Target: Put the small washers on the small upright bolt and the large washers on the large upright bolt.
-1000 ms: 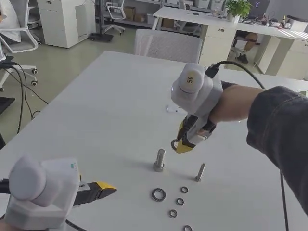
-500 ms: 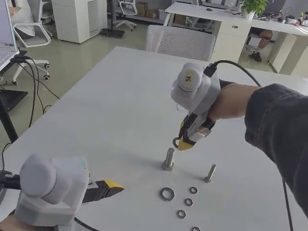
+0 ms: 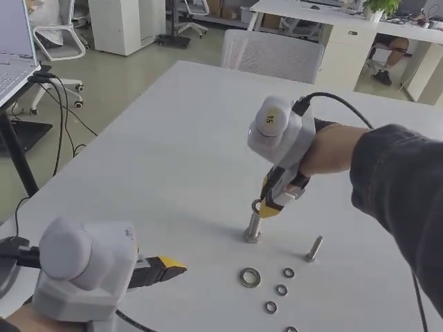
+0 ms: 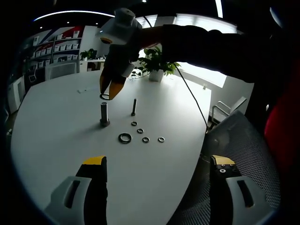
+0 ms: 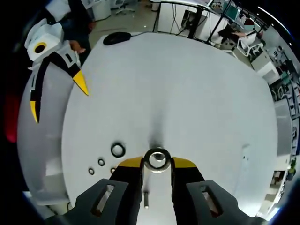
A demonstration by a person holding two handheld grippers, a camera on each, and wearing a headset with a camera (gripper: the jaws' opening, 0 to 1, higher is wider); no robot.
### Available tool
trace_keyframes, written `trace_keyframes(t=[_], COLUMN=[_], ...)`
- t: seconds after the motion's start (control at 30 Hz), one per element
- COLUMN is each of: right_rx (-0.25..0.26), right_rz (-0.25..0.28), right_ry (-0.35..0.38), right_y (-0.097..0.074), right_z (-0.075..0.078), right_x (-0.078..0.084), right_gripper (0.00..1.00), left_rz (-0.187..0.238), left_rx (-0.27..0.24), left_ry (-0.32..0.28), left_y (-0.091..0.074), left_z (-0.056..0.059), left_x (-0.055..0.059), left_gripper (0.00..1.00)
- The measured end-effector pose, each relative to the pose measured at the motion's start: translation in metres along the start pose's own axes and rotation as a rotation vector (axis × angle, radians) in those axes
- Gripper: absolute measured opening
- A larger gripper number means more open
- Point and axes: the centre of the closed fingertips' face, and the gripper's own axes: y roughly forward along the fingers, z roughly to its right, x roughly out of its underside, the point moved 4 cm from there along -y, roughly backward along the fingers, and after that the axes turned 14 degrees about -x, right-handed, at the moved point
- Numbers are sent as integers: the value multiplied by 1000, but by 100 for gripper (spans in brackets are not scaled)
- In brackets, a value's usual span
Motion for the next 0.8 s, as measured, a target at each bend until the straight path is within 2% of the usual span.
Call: trace_keyframes(t=[0.8], right_rx=[-30], right_rz=[-14], right_ry=[11], right_y=[18], right_z=[17], right_x=[5], right_gripper=[22], left_rz=[-8], left_rx=[-6], left_ry=[-8], left_y=[1], left_z=[-1], left_x=[-1], left_gripper=[91])
